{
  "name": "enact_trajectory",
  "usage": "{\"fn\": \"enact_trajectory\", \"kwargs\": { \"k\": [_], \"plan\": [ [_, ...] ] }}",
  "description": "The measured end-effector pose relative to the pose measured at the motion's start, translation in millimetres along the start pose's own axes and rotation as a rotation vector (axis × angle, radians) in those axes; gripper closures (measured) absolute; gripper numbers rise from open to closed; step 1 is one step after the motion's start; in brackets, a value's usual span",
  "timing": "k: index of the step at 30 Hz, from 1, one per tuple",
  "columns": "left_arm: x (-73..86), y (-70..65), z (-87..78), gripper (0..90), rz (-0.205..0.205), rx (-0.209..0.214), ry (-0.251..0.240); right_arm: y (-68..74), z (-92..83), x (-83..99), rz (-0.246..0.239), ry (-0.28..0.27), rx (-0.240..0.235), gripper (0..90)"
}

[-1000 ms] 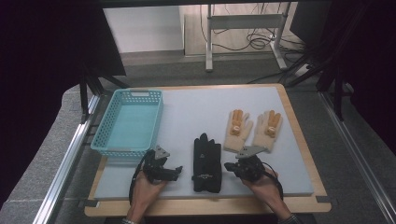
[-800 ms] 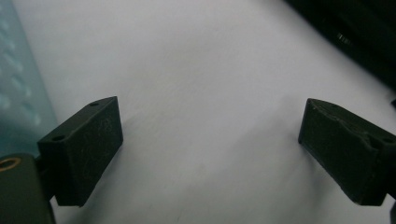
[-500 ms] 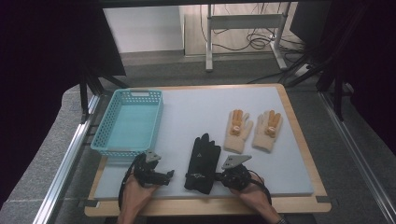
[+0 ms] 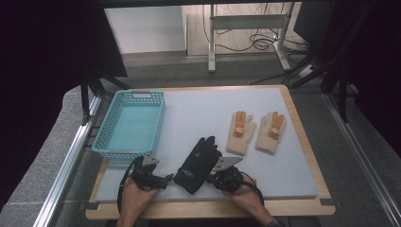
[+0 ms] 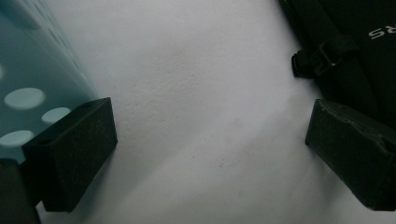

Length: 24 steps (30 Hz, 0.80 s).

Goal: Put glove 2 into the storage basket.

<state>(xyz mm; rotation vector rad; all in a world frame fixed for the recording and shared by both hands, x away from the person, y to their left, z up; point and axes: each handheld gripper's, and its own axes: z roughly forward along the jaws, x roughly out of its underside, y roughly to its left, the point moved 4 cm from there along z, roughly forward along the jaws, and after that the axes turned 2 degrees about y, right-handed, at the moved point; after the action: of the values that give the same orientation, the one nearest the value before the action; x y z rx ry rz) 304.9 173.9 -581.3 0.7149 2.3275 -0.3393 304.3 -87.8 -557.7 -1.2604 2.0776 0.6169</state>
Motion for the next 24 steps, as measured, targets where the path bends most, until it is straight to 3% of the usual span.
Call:
{"fn": "enact_trajectory", "kwargs": {
  "k": [4,7,15,24],
  "plan": [
    [0.1,0.1,0.1,2.4,-0.001,0.002,-0.003,-11.7,-12.3,3.7,0.017,-0.015,0.038,83.0],
    [0.3,0.2,0.1,2.4,-0.001,0.002,-0.004,-34.3,-31.2,14.3,0.053,-0.027,0.121,74.5],
    [0.4,0.1,0.1,2.3,-0.001,0.002,-0.004,-75.0,-68.3,40.5,0.146,-0.041,0.26,52.2],
    [0.4,0.1,0.1,2.3,-0.001,0.002,-0.004,-96.4,-79.5,60.5,0.183,-0.007,0.349,38.7]
  ]
}}
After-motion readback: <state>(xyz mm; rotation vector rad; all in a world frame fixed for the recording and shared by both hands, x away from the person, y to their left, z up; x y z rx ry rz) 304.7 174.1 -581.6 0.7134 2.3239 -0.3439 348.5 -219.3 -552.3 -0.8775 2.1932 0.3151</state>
